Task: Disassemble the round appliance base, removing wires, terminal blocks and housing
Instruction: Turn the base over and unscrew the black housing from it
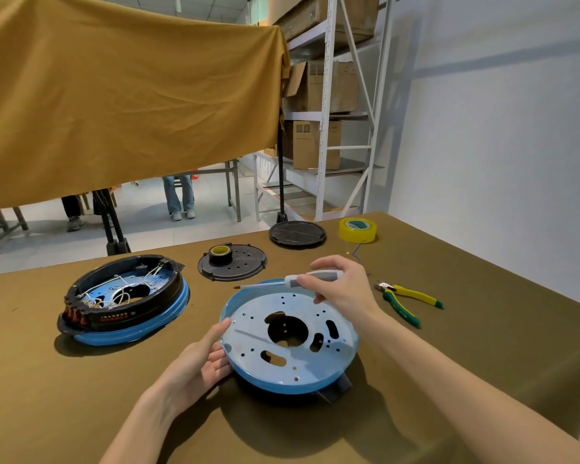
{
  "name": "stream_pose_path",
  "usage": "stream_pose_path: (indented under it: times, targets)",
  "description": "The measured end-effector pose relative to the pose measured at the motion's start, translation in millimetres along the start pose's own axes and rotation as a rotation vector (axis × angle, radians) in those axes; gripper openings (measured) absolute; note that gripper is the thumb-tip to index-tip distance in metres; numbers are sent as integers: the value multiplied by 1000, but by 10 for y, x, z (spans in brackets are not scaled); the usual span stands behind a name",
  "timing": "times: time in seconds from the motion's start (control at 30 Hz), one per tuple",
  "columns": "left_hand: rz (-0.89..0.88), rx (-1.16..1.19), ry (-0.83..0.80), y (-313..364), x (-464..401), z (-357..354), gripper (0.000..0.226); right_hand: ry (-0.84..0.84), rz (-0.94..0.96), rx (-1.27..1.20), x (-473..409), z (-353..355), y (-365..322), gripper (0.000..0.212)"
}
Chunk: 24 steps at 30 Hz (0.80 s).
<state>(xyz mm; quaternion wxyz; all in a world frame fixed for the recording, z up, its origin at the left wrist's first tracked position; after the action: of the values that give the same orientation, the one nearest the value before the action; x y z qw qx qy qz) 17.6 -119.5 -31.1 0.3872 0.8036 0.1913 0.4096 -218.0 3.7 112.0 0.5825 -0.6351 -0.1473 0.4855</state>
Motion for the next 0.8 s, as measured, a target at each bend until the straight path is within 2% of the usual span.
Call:
stream_pose_path:
  times: [0.1, 0.2, 0.37, 0.8]
  targets:
    - [7, -24, -12, -4, 10, -12, 74, 79, 9, -129, -62, -116, 7, 34]
    - [24, -49, 17, 2, 39, -7, 76, 103, 90, -71, -109, -258, -30, 28]
    - [80, -69, 17, -13, 81, -11, 80, 62, 225, 13, -138, -513, -151, 25]
    - [162, -155, -45, -56, 66, -12, 87, -37, 302, 44, -211, -739, -283, 30]
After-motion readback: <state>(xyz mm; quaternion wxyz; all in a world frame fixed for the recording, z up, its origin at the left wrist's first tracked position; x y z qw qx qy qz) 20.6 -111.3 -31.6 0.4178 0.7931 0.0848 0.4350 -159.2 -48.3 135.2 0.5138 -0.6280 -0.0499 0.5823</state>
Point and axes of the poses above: each hand's wrist, its own x-axis away from the middle knuckle, its own z-axis out of the back of the hand, y = z × x, the point moved 7 cm from there along -x, towards the middle knuckle, and after that the axes turned 9 degrees about z, right-handed, at the moved point
